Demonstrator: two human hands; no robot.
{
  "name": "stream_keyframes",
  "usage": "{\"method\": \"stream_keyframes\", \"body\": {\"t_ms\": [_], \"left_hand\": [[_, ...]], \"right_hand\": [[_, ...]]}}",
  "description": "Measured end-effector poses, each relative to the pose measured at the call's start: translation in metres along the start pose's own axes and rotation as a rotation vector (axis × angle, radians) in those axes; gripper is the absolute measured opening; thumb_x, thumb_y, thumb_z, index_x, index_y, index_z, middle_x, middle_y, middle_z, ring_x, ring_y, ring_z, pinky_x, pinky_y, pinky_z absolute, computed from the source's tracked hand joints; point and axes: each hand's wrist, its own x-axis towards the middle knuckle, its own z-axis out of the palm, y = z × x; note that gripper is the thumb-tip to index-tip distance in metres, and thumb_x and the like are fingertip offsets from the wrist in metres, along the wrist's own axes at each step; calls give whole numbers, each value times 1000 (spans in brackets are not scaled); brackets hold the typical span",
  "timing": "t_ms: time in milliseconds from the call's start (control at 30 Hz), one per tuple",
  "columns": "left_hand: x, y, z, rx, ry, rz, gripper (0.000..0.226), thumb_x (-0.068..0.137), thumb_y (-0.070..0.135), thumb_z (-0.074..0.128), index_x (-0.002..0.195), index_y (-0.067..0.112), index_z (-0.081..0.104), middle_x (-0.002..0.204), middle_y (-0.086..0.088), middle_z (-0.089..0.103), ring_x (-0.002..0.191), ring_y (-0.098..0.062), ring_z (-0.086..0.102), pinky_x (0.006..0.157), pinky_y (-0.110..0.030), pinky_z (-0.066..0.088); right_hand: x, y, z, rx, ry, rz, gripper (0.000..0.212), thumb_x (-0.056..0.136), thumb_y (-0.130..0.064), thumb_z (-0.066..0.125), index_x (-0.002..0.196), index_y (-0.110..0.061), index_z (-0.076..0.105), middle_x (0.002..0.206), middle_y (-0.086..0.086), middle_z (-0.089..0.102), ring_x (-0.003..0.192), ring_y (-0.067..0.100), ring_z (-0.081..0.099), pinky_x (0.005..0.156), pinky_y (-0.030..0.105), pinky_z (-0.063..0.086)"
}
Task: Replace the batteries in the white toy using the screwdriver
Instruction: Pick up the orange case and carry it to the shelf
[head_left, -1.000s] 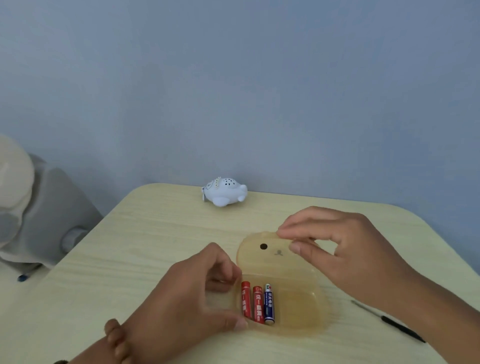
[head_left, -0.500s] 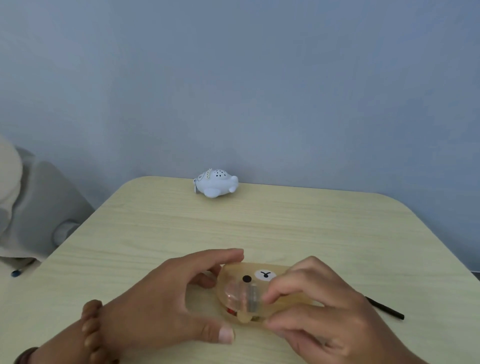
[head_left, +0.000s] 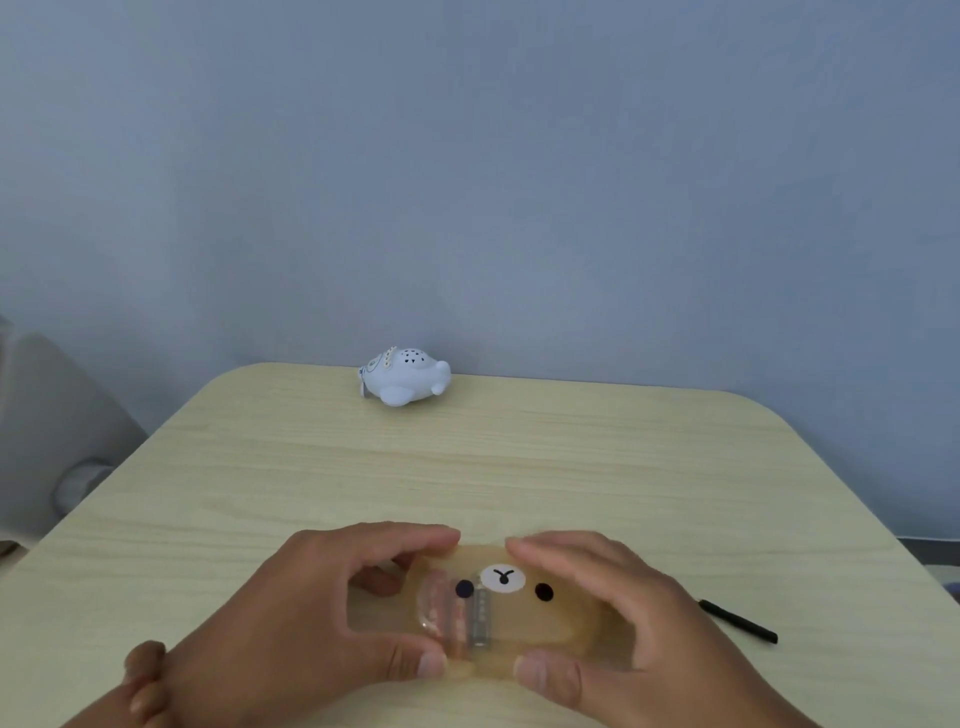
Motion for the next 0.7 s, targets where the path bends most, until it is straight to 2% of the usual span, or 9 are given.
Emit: {"method": "stream_keyframes", "body": {"t_ms": [67, 133, 233, 333, 400, 567, 700], "left_hand": [[1, 0, 0, 8, -4, -8, 81, 51, 57, 90, 116, 75, 44, 116, 41, 59, 105, 8, 61, 88, -9, 47], [1, 1, -1, 14, -16, -15, 81, 50, 58, 89, 115, 76, 44, 115, 41, 59, 105, 9, 61, 87, -8, 47], [2, 5, -3, -4, -40, -14, 81, 51, 54, 90, 116, 74, 45, 114, 43, 59, 104, 12, 61, 85, -5, 46], [3, 9, -5, -47, -89, -16, 73, 50, 54, 91, 115, 59, 58, 116, 40, 59, 106, 11, 60, 86, -4, 45], [3, 9, -2, -50, -93, -3, 77, 47, 60, 89, 117, 56, 57, 119, 41, 57, 107, 11, 60, 86, -4, 45], [3, 4, 6, 41, -39, -11, 83, 44, 69, 85, 119, 68, 48, 119, 41, 55, 107, 14, 56, 85, -2, 42], [4, 3, 7, 57, -30, -42, 88, 40, 71, 84, 119, 70, 45, 114, 32, 62, 104, 12, 58, 85, -11, 48]], "right_hand": [[1, -4, -2, 38, 6, 34, 70, 66, -66, 78, 128, -69, 46, 137, -40, 45, 129, -16, 43, 111, 25, 39], [2, -4, -3, 39, 21, 65, 70, 62, -70, 72, 127, -69, 46, 134, -42, 46, 127, -19, 43, 109, 24, 40], [2, -8, -4, 30, 20, 98, 69, 61, -68, 73, 124, -71, 46, 131, -45, 46, 124, -21, 44, 108, 21, 40], [4, -13, -9, 18, -2, 147, 69, 60, -66, 78, 122, -68, 48, 128, -40, 54, 118, -19, 51, 104, 21, 44], [8, -16, -15, -6, -33, 164, 67, 61, -64, 81, 121, -64, 52, 124, -36, 59, 113, -17, 56, 101, 21, 48], [10, -16, -15, -31, -34, 169, 65, 60, -65, 79, 119, -63, 52, 121, -29, 62, 109, -12, 59, 97, 24, 51], [3, -10, -3, 21, 32, 164, 64, 62, -59, 79, 117, -69, 48, 118, -36, 53, 109, -15, 55, 94, 18, 48]]}}
